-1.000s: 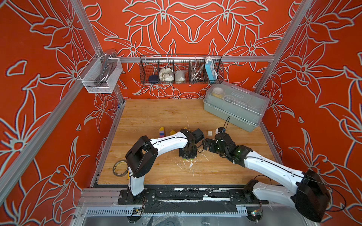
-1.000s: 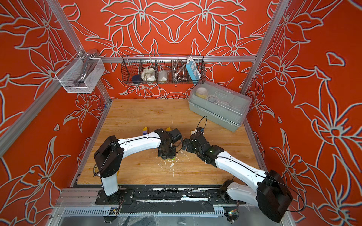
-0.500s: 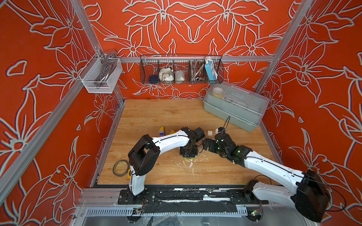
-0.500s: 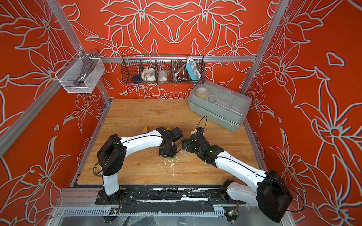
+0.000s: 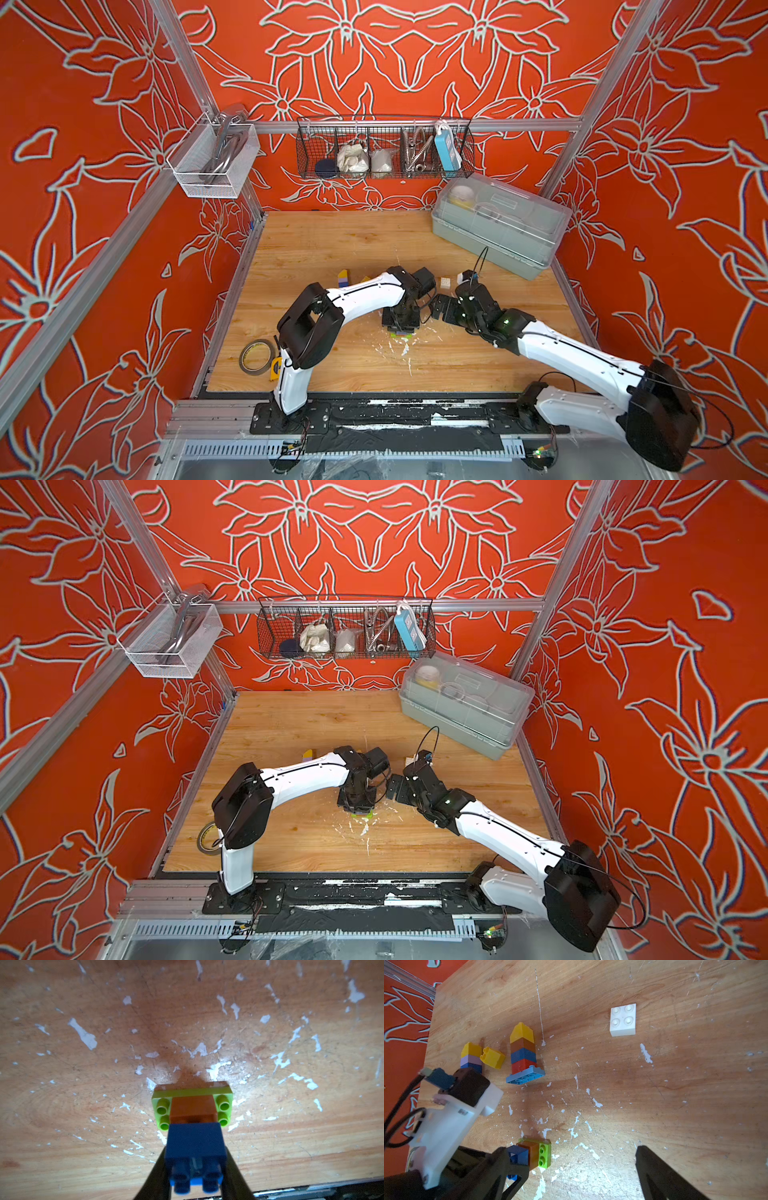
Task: Assemble the number 1 with lego
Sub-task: Assemble the lego brick with the lego brick.
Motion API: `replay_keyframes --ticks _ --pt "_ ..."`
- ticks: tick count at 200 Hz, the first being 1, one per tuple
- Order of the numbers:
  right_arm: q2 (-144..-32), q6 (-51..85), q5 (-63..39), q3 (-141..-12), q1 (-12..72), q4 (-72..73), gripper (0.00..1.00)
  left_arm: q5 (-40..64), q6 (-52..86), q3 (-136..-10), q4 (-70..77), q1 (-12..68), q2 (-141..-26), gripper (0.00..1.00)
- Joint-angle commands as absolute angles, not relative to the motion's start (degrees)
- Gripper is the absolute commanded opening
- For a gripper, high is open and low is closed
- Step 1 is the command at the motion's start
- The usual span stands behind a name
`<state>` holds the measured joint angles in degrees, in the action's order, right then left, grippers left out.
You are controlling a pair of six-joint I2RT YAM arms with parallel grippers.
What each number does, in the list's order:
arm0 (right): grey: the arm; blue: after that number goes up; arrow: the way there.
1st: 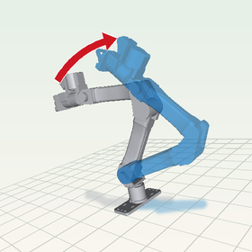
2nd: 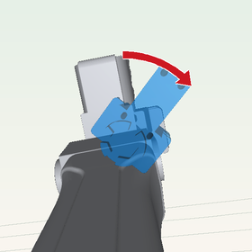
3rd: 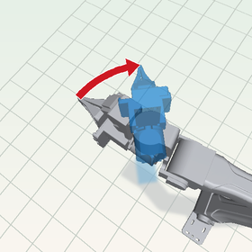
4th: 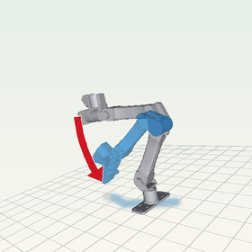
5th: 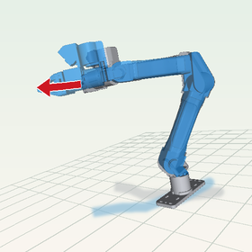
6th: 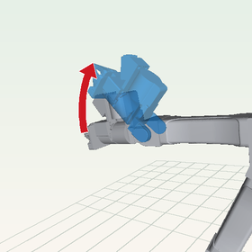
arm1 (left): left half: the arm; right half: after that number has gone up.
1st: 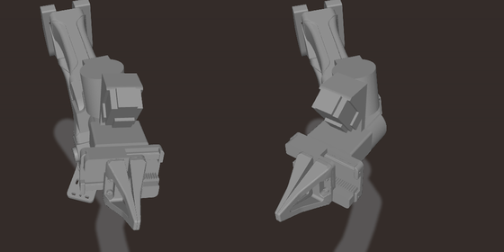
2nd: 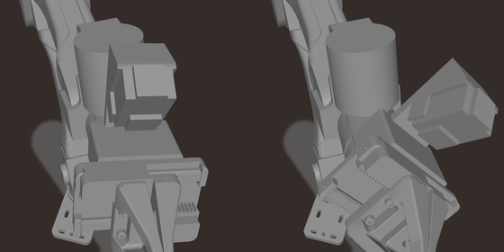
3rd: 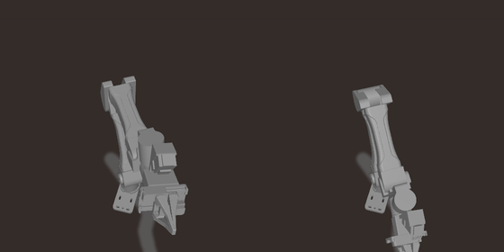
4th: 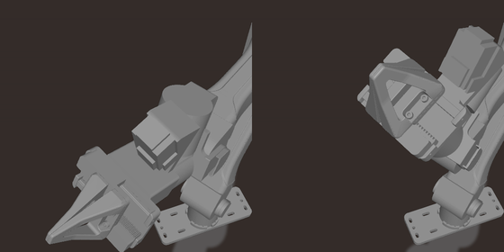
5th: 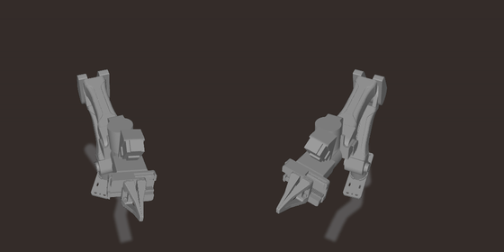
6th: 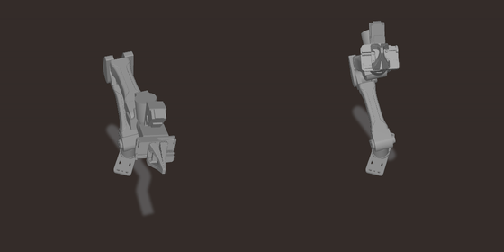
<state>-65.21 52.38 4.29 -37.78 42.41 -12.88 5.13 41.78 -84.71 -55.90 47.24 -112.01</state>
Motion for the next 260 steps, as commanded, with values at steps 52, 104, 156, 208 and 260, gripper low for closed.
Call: replay_keyframes --ticks 52,104,156,208,260 --pt "-65.41 52.12 3.92 -39.30 42.35 -12.97 1.00 8.65 40.36 -83.93 -55.80 46.09 -115.20 0.04" --pt "-65.39 52.07 3.69 -39.38 42.37 -12.92 1.00 11.59 40.00 -82.43 -54.81 44.56 -117.04 0.00" --pt "-65.64 52.01 3.65 -39.57 42.32 -13.07 1.00 9.79 39.22 -84.47 -58.97 44.73 -119.27 0.00" --pt "-65.42 51.95 3.87 -39.48 42.36 -13.18 1.00 9.13 38.16 -87.06 -62.59 45.00 -122.52 0.00" --pt "-64.70 51.94 4.12 -39.33 42.36 -13.39 1.00 11.69 35.98 -89.31 -64.22 45.09 -125.91 0.00"
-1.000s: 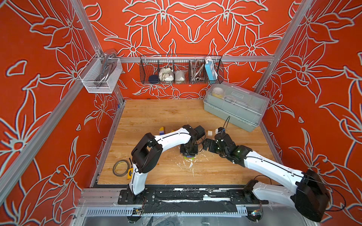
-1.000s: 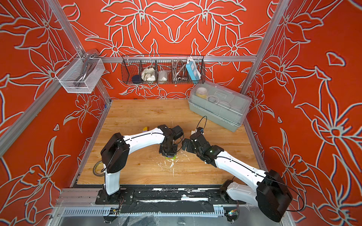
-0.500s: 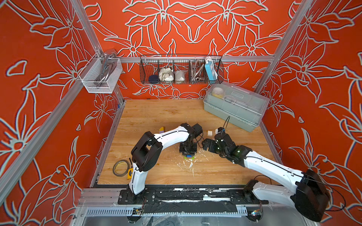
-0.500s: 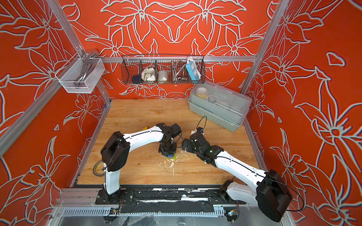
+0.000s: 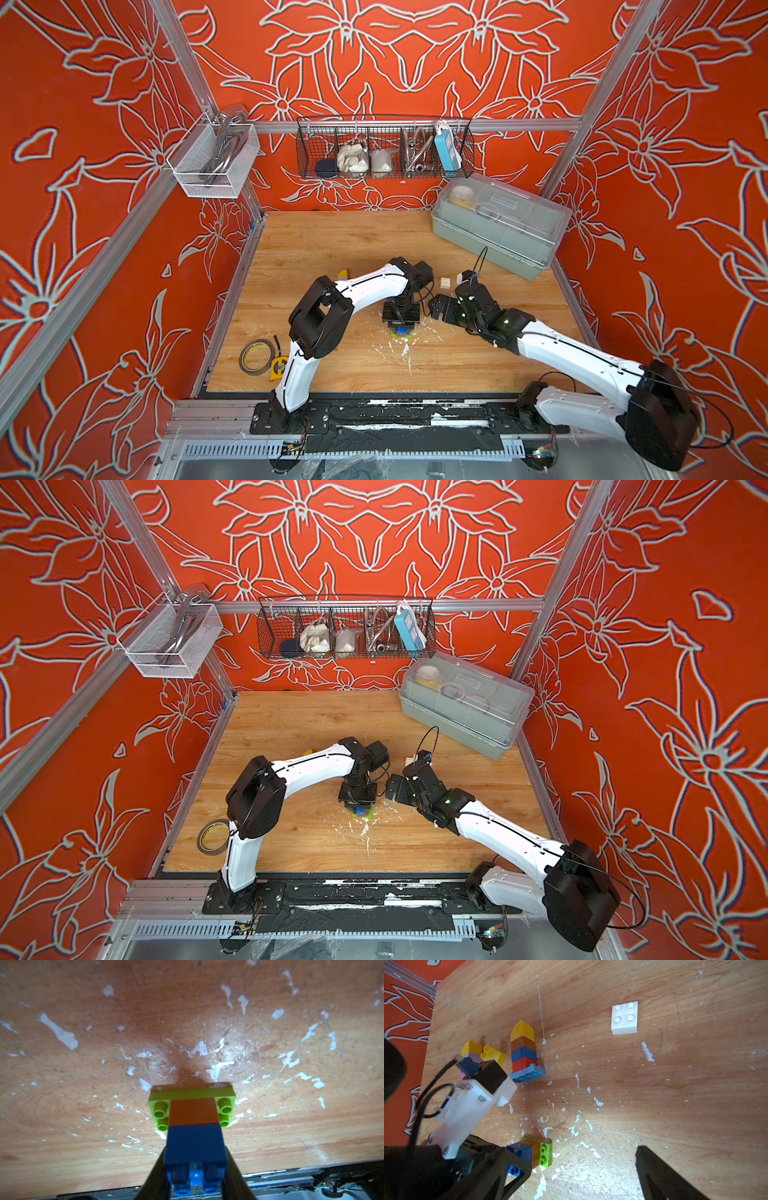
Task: Assemble the number 1 with lego
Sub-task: Assemble the lego brick with the lego brick.
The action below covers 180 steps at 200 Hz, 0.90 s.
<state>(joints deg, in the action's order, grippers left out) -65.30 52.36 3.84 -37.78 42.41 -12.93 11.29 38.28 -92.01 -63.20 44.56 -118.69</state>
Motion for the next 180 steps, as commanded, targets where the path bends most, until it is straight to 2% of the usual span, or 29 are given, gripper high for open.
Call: replay_keyframes --ticks 1,39,66,141,162,180 --pt "-64.69 51.99 4.08 -39.31 42.36 -13.42 1.00 11.69 35.96 -89.44 -64.32 45.09 -125.97 0.00" --pt "-64.18 51.95 4.10 -39.15 42.36 -13.43 1.00 9.64 35.37 -91.52 -67.36 45.09 -127.63 0.00" --pt "-63.89 51.65 4.07 -39.19 42.33 -13.46 1.00 7.64 35.96 -91.37 -67.59 45.09 -126.81 0.06" --pt "-62.58 51.47 4.01 -38.45 42.36 -12.83 1.00 4.29 36.78 -94.88 -70.31 45.18 -123.49 0.42" --pt "-62.53 51.47 3.96 -38.33 42.36 -12.83 1.00 3.75 36.91 -96.21 -71.16 45.20 -122.95 0.57" --pt "-62.51 51.34 4.13 -38.24 42.35 -12.90 1.00 3.29 37.13 -97.44 -71.73 45.27 -122.32 0.63"
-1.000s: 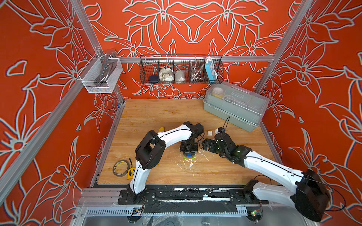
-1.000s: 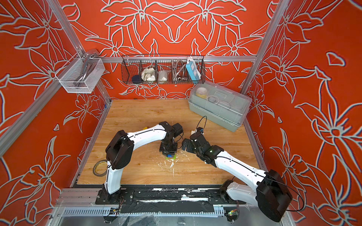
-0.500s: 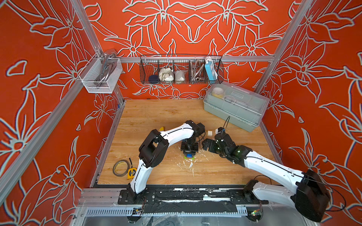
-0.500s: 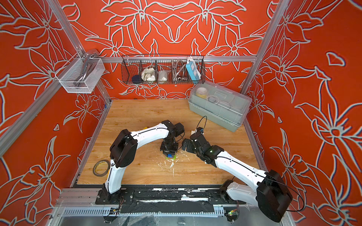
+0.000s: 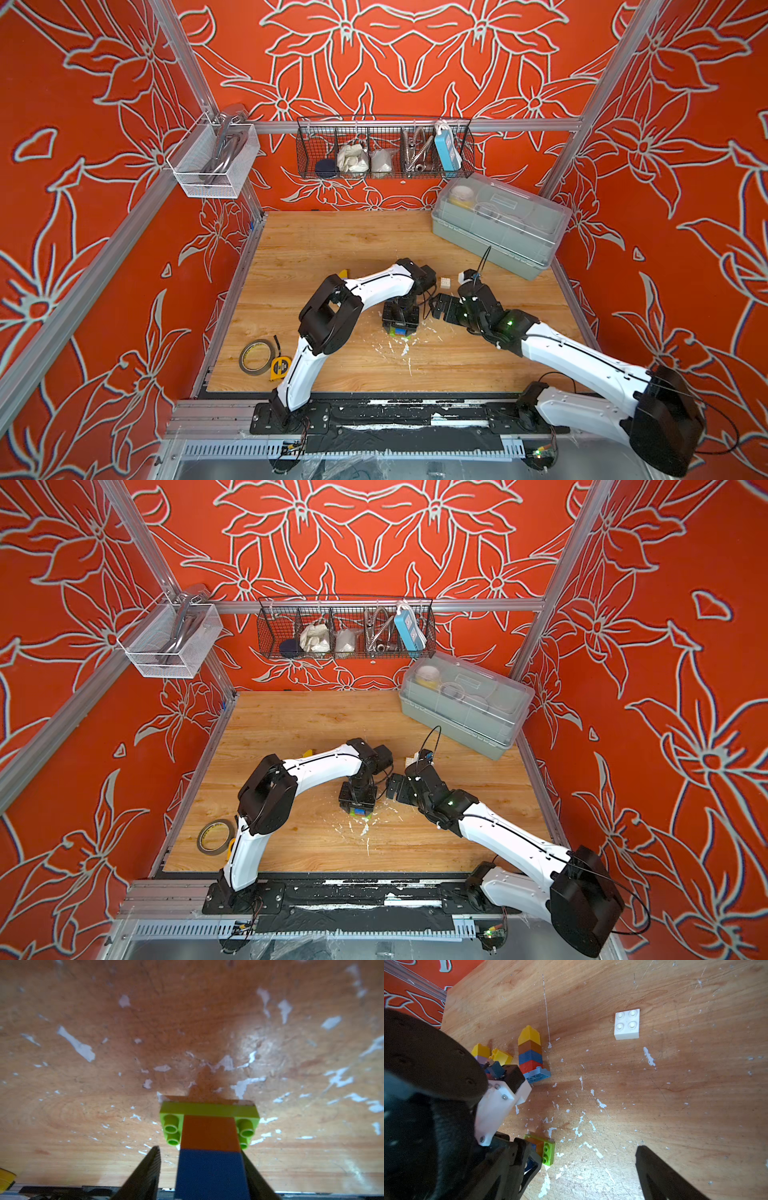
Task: Assemble the number 1 with lego
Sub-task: Assemble the lego brick with the lego brick.
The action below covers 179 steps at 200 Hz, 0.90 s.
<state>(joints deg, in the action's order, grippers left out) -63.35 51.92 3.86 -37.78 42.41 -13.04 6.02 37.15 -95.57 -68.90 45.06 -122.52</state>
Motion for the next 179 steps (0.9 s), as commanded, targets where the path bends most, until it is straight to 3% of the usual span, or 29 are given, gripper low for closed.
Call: replay_keyframes --ticks 1,71,116,137,155,168,179 --pt "-62.45 51.34 4.13 -38.23 42.35 -12.91 1.00 3.27 37.16 -97.59 -71.77 45.27 -122.29 0.63" --pt "-61.41 51.28 3.87 -37.16 42.31 -12.40 1.00 0.85 38.59 -101.04 -74.28 45.35 -115.49 0.64" --pt "-68.91 50.61 -1.32 -40.28 42.27 -13.78 0.88 -1.11 46.58 -79.89 -62.78 46.23 -96.01 0.66" --pt "-75.22 52.09 -6.34 -42.10 42.19 -13.44 0.68 1.02 49.08 -64.28 -49.60 46.50 -83.47 0.72" --pt "-80.90 51.56 -11.85 -45.11 42.36 -13.08 0.42 3.03 49.56 -52.28 -39.33 46.58 -73.08 0.83" --pt "-84.38 51.48 -13.01 -46.56 42.36 -13.19 0.24 3.89 49.31 -46.86 -34.66 46.58 -67.52 0.98" --pt "-86.81 51.39 -12.85 -47.96 42.36 -13.75 0.15 4.34 49.72 -43.40 -32.26 46.58 -64.01 0.99"
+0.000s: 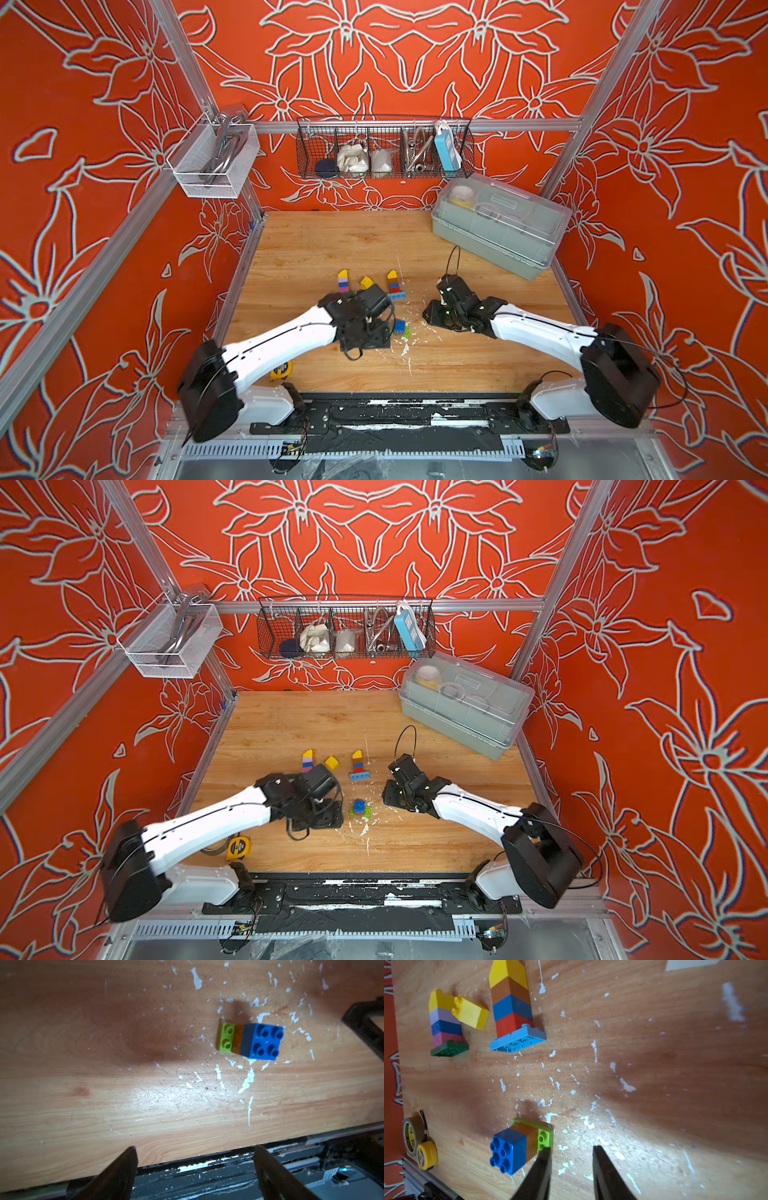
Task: Assemble the number 1 with lego
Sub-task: Assemble the lego brick with the lego brick, then adjust the lego brick at the center of the board.
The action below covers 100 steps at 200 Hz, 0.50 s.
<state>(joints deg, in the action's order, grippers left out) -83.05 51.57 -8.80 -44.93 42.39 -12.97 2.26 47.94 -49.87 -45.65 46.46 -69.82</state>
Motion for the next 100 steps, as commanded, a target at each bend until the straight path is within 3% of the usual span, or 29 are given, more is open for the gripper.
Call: replay_keyframes --ticks 1,18,48,100 --pt "-87.00 51.40 -12.84 -48.10 42.36 -13.82 0.15 4.41 49.73 -43.10 -32.04 46.58 -63.74 0.99" --pt "-90.45 50.94 -12.48 -50.58 42.36 -13.69 0.13 4.18 50.61 -40.07 -29.53 46.58 -60.10 0.99" --pt "-97.73 49.87 -12.45 -56.07 42.36 -16.12 0.00 2.15 50.92 -37.19 -26.91 46.58 -57.22 0.99" --pt "-101.79 50.74 -13.20 -56.69 43.52 -14.11 0.00 -2.54 52.91 -31.74 -25.67 46.58 -44.55 0.99"
